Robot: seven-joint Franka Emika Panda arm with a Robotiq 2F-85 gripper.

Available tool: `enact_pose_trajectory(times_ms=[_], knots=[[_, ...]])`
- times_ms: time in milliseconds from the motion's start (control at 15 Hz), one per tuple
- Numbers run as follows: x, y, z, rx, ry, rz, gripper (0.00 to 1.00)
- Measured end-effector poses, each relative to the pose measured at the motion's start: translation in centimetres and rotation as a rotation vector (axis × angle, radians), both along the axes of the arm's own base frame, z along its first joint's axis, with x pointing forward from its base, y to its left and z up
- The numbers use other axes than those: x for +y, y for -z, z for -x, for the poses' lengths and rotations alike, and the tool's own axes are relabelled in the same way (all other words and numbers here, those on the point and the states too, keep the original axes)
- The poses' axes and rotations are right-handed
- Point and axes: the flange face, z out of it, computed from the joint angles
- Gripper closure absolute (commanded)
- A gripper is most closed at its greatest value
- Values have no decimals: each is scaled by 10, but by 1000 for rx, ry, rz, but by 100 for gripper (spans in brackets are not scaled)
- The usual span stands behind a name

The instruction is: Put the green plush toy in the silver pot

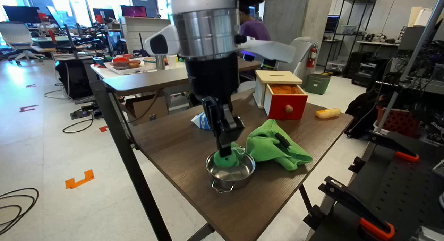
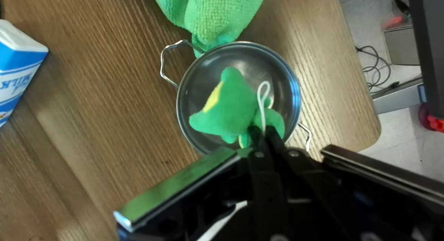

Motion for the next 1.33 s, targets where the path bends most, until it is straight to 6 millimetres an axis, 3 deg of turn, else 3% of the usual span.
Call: enact_pose_trajectory(times_ms=[133,200,333,933,1067,1333], knots=[[1,7,-3,7,3,-2,94],[2,9,-5,9,4,-3,69],[2,14,-8,13,8,-4,64],[2,23,-12,32,14,4,0],[6,15,-12,19,5,-1,0],[19,-20,2,-25,-33,-6,0]])
